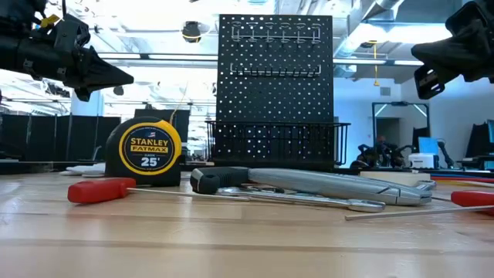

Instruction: Hang tools onto peg board

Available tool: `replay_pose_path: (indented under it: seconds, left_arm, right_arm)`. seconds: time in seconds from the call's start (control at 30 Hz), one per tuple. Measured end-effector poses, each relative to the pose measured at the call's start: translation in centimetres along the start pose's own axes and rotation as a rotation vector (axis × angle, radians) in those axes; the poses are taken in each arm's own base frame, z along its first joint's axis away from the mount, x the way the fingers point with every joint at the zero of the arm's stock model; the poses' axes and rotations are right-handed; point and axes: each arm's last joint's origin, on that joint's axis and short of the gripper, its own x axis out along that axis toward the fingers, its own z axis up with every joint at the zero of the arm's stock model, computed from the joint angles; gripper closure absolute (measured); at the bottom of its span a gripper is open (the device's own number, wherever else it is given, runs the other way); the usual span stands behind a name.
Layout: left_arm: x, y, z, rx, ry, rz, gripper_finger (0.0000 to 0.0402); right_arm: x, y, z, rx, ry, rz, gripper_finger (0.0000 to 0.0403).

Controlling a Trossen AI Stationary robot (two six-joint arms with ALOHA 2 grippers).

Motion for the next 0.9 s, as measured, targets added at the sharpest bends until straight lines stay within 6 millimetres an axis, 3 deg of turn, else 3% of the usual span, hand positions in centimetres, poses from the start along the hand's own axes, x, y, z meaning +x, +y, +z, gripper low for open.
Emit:
replay_pose_path:
  seconds: [0.6, 0.9]
  left_arm:
    - [0.0, -0.01, 0.04, -0.002, -0.004, -0.001, 0.0401]
    - [0.01, -0.1, 0.52, -0.154, -0.057, -0.014, 0.0402]
  right_arm:
    - [0.0, 0.0, 0.0, 0.0, 0.0, 0.0, 0.0388]
    - [0.0, 0.0, 0.0, 0.0, 0.0, 0.0, 0.0388]
